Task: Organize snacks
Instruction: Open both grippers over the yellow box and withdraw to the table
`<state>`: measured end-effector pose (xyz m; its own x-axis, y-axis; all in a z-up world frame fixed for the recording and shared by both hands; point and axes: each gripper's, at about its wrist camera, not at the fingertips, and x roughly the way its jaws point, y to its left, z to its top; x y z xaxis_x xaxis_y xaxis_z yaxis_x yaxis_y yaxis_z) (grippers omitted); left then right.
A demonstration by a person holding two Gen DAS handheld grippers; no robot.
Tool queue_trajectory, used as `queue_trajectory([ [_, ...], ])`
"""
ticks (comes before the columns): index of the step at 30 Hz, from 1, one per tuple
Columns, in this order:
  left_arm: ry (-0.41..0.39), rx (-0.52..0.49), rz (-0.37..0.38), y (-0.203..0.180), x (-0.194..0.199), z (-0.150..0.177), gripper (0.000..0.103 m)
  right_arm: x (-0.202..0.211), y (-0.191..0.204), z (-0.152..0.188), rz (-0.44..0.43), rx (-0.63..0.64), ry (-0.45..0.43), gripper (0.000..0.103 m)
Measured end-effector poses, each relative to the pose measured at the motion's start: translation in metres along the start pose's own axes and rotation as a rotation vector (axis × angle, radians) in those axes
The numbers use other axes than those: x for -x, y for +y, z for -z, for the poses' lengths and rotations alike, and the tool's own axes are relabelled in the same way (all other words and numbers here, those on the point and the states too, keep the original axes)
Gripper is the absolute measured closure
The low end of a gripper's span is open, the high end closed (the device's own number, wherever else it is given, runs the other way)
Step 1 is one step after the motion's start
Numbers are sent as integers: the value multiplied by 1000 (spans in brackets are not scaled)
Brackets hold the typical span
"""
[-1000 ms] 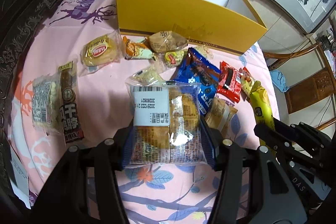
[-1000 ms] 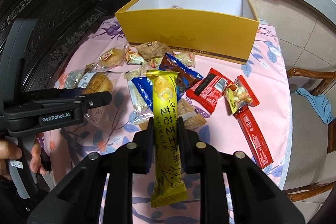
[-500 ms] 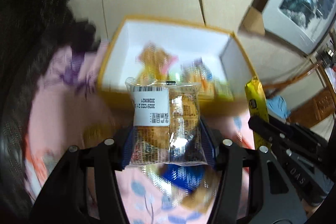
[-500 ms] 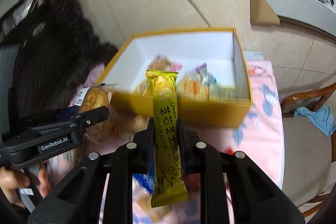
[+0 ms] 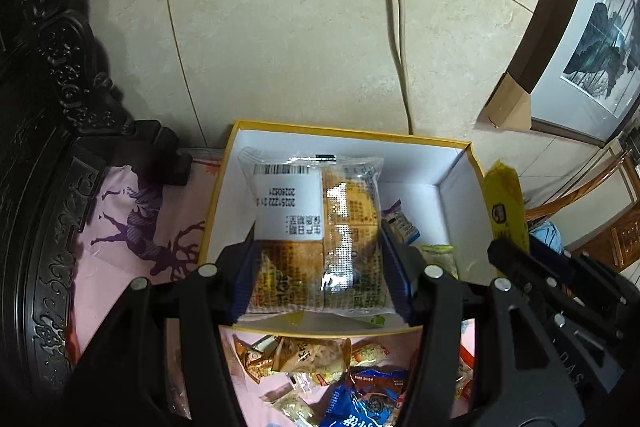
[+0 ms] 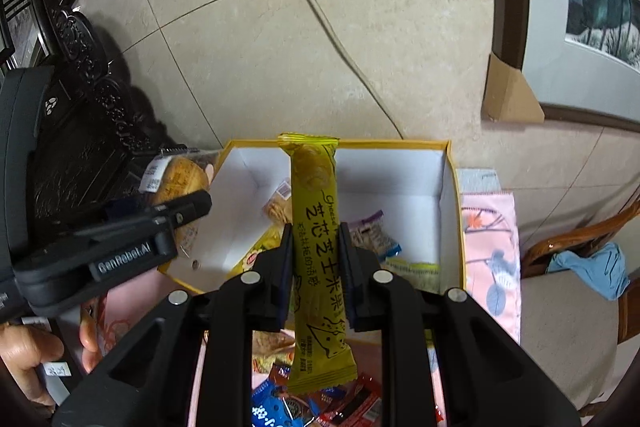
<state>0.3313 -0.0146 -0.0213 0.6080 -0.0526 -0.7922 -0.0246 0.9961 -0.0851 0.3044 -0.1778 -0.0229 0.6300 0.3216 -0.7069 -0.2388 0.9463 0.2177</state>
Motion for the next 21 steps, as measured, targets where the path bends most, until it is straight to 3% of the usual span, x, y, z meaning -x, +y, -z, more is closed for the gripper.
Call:
queue_trajectory([
  [3,-2,-5,-5,-1,-4,-1,41,-8,3,-8,17,25,-2,80],
  [5,-35,-15,-42,-1,-3,-4,12,-11,2,-13,39,39,-19,75],
  [6,-58,-17,-70,0,0,-4,10,-13,0,-15,64,42,-25,64],
  [8,-63,-14,-66,2,3,-5,6,-13,-4,-17,74,33,-20,54],
  [13,-45,30,-39,20,19,6,5,2,-9,4,14,32,26,47],
  [17,-37,58,-33,33,31,45,5,3,-1,68,-100,18,174,44],
  [21,1,176,-63,64,36,104,5,-13,8,157,-151,-45,346,44],
])
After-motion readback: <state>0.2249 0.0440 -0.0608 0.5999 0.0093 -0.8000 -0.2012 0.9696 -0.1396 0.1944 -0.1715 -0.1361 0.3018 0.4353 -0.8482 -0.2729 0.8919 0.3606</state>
